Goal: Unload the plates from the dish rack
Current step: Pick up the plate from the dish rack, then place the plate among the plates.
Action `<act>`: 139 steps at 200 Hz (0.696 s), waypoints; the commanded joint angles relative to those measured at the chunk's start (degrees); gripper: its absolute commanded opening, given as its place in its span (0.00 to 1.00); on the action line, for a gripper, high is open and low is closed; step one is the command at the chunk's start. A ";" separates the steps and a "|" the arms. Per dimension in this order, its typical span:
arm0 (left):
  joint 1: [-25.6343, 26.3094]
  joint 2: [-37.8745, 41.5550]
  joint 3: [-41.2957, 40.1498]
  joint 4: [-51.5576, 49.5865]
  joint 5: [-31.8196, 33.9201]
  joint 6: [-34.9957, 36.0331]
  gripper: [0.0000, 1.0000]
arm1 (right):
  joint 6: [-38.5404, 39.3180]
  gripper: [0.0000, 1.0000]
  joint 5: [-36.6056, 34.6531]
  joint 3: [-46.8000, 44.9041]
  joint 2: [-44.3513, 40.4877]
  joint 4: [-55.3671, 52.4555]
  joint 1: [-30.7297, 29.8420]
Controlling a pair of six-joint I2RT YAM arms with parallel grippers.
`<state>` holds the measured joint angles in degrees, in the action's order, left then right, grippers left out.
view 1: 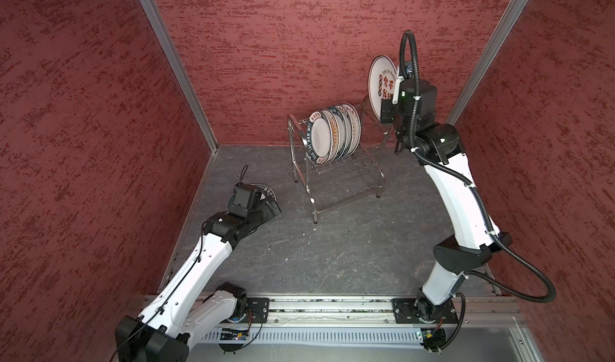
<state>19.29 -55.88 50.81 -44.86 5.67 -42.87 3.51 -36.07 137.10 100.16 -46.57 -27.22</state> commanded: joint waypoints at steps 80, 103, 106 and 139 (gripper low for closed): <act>-0.61 1.74 -2.37 5.30 -2.00 0.35 0.99 | -3.05 0.03 -14.28 -32.74 -28.73 9.92 2.05; -0.84 0.69 -2.38 5.57 -3.77 0.68 0.99 | -9.76 0.03 -15.35 -39.18 -34.11 4.61 2.35; -0.84 0.50 -2.38 5.62 -3.97 0.68 0.99 | -10.92 0.03 -15.34 -39.73 -34.69 3.63 2.39; -0.99 -1.04 -2.55 6.08 -6.08 1.03 1.00 | -25.57 0.03 -11.73 -45.76 -40.23 -9.22 3.16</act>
<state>18.74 -55.99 48.64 -40.23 1.69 -42.81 -9.13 -48.53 94.39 63.53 -47.77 -24.77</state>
